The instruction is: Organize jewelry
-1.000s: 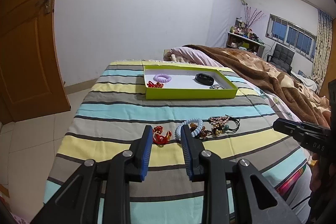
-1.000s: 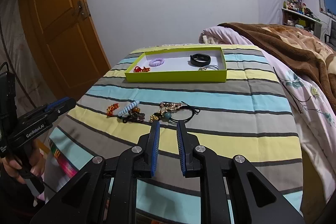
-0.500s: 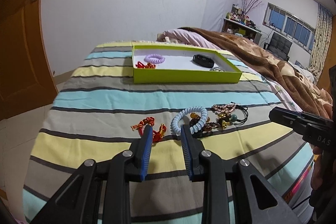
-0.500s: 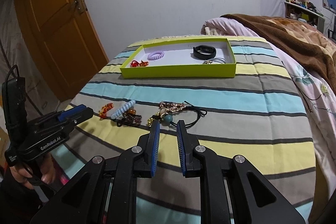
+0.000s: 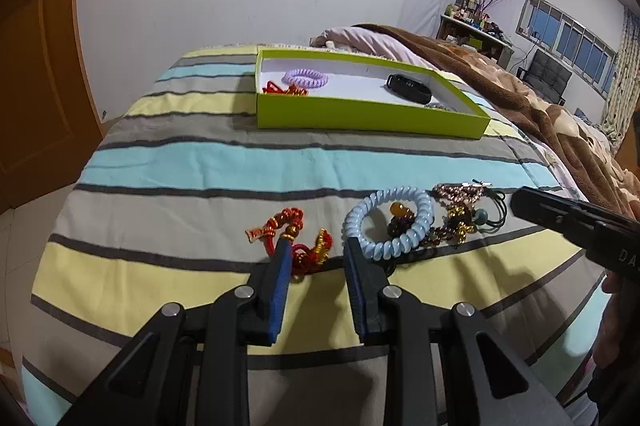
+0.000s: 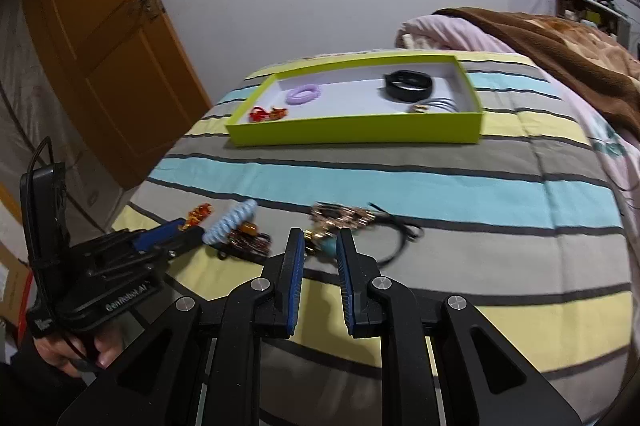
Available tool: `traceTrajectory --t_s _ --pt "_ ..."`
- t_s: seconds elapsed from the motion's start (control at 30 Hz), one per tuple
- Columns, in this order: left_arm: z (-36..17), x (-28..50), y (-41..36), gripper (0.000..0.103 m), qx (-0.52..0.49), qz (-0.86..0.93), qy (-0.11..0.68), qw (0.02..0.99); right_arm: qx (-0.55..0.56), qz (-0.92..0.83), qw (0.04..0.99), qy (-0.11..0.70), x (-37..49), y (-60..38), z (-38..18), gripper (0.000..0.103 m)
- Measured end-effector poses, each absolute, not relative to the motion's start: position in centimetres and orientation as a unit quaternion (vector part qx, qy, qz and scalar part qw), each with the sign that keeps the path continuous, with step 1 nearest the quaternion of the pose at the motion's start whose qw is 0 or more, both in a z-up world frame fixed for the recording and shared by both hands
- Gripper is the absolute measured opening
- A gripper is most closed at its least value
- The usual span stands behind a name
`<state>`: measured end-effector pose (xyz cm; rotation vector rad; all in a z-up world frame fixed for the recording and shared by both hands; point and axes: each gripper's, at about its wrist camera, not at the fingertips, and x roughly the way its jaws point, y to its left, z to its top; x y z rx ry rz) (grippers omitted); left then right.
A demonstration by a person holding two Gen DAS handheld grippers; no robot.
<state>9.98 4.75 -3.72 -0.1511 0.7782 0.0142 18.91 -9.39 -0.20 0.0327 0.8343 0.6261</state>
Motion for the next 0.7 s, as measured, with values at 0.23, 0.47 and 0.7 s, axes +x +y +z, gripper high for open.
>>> traceTrajectory --t_s 0.23,0.47,0.7 --pt "-3.8 10.4 4.5 0.014 -0.059 0.012 0.386 0.920 0.046 0.330 0.847 0.415 20.3 -7.5 -0.5 0.017" --pt "-2.9 9.5 5.8 0.012 -0.081 0.014 0.362 0.928 0.088 0.365 0.813 0.445 21.8 -5.5 -1.0 0.017" --pt "-2.3 8.5 7.0 0.012 -0.090 0.014 0.349 0.933 0.128 0.370 0.782 0.485 23.1 -4.5 -2.5 0.017"
